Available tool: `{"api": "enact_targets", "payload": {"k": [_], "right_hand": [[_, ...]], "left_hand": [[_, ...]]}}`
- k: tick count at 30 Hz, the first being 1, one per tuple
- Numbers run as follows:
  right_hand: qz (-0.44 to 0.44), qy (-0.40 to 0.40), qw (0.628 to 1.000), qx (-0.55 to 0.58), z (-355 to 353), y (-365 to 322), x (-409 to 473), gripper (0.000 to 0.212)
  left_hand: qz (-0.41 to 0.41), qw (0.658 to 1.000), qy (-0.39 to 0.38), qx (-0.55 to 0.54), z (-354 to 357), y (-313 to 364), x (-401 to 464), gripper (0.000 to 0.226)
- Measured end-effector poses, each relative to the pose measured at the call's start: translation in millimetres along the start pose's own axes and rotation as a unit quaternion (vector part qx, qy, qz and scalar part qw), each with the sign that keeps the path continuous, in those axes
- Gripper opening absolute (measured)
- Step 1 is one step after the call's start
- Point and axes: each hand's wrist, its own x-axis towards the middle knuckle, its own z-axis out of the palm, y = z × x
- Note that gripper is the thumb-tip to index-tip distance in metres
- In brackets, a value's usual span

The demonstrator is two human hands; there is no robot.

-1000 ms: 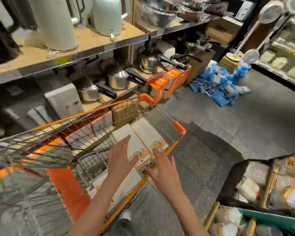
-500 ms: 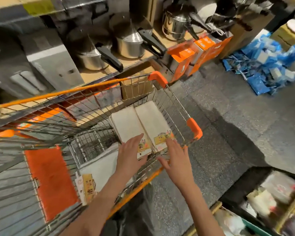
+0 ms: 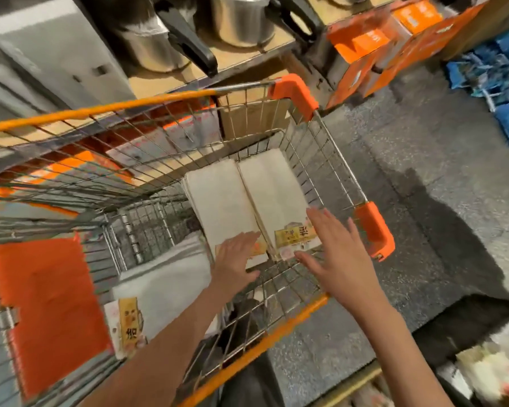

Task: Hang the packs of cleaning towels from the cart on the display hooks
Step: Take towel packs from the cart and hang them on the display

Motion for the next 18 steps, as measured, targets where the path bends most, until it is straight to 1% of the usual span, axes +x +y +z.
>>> {"api": "enact_targets", "payload": {"k": [2, 4, 6, 8, 10, 14, 18], "right_hand": [[0.007, 0.011, 1.0, 0.011, 4, 0, -2, 0.072], [0.017, 0.027, 0.999, 0.017, 6, 1, -3, 0.07], [0.026, 0.034, 0.999, 0.018, 8, 1, -3, 0.069], [0.037, 0.041, 0.998, 0.024, 9, 1, -1, 0.068], [0.042, 0.05, 0.998, 0.028, 10, 0, 0, 0.068], [0.054, 0.076, 0.995, 0.043, 9, -2, -3, 0.067], [0.06, 0.078, 0.994, 0.039, 11, -3, -3, 0.068]], "left_hand": [[0.038, 0.998, -0.025, 0.038, 14, -11, 4, 0.088], [0.097, 0.988, -0.053, 0.106, 19, -20, 14, 0.087], [0.149, 0.966, -0.09, 0.191, 18, -28, 28, 0.085], [0.181, 0.946, -0.109, 0.245, 17, -33, 40, 0.084], [0.186, 0.942, -0.109, 0.257, 21, -34, 46, 0.085], [0.172, 0.944, -0.108, 0.259, 29, -33, 49, 0.089], [0.174, 0.945, -0.094, 0.261, 33, -39, 50, 0.09]]}}
